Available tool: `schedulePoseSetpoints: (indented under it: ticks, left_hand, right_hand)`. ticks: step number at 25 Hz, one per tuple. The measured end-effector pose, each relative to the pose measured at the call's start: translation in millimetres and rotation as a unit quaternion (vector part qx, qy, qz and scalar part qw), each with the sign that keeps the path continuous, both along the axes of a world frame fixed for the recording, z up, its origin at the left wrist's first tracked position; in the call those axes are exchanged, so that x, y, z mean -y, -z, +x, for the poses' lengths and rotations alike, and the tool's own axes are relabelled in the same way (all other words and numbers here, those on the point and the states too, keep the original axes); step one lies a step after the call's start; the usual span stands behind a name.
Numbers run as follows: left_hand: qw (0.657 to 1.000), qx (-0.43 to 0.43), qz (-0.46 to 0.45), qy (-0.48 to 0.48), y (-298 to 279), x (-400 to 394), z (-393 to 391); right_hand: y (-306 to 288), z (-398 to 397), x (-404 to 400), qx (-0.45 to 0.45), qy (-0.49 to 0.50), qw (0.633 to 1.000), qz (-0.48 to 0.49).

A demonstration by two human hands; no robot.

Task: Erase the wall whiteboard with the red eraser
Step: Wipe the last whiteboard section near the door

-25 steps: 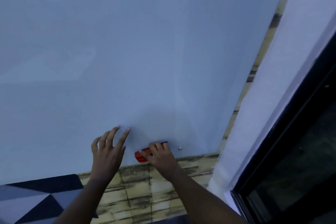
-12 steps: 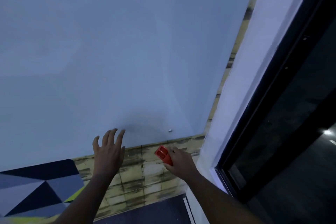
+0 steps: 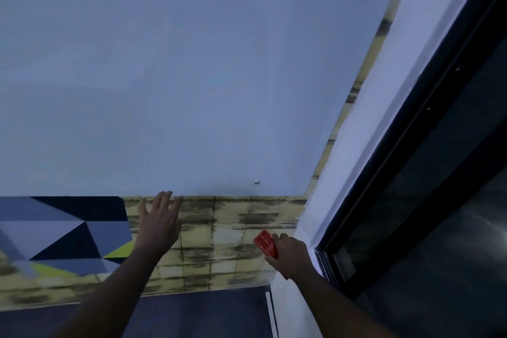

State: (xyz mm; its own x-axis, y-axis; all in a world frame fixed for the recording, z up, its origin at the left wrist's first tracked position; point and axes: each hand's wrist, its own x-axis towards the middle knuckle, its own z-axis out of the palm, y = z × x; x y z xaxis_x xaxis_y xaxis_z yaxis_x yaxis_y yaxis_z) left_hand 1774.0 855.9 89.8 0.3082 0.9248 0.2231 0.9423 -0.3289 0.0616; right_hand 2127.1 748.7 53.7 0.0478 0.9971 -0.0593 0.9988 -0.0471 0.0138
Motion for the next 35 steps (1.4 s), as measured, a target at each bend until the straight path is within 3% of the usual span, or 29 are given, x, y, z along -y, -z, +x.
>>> schedulePoseSetpoints:
  ticks: [6,10,14,17,20,23,30,33,35]
  left_hand:
    - [0.999,-0.022,0.003,-0.028,-39,41,22]
    - [0.998,-0.048,-0.007,-0.047,-55,77,44]
    - [0.995,-0.068,-0.017,-0.068,-57,110,51]
    - [0.994,-0.083,-0.032,-0.069,-51,132,51]
    - [0.993,-0.095,-0.029,-0.070,-53,134,49]
    - [0.992,-0.104,-0.024,-0.074,-57,120,51]
    - [0.990,-0.135,0.028,-0.034,-60,39,59]
    - [0.985,-0.155,0.073,0.004,-53,-14,65]
    - [0.977,-0.164,0.130,0.052,-54,-49,73]
  right_hand:
    - [-44,13,15,-0.060,-0.015,0.994,0.092]
    - [-64,26,40,-0.095,0.028,0.987,0.126]
    - [-59,27,66,-0.238,0.111,0.957,0.120]
    - [-45,16,81,-0.411,0.197,0.881,0.124]
    - [-37,6,75,-0.515,0.233,0.815,0.132]
    - [-30,-2,52,-0.587,0.308,0.738,0.124]
    - [-8,-21,-19,-0.773,0.419,0.468,0.082]
    - [-5,-36,-58,-0.808,0.429,0.397,0.077]
    - [-3,-43,-89,-0.821,0.426,0.372,0.082]
